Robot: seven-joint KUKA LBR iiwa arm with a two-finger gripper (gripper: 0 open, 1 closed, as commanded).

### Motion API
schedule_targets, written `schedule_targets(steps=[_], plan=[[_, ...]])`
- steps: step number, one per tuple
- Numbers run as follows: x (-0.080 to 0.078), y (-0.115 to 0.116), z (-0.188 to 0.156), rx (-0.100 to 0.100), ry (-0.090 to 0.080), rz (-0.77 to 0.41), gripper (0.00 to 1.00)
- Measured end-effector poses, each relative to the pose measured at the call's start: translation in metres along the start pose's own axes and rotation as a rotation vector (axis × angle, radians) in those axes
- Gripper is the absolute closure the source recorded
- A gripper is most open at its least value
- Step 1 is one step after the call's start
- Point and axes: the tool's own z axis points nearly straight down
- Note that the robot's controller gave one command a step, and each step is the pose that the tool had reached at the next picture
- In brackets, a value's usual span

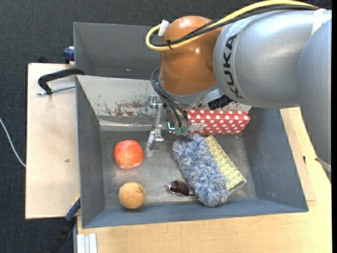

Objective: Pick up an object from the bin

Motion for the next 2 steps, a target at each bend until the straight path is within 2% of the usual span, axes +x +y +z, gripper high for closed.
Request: schedule_targets(steps=[1, 2], plan=[[-0.002, -0.001, -0.005, -0.001, -0.008, 0.002, 0.0], [0.006, 0.071, 0.104, -0.023, -0.054, -0.047, 1.0]])
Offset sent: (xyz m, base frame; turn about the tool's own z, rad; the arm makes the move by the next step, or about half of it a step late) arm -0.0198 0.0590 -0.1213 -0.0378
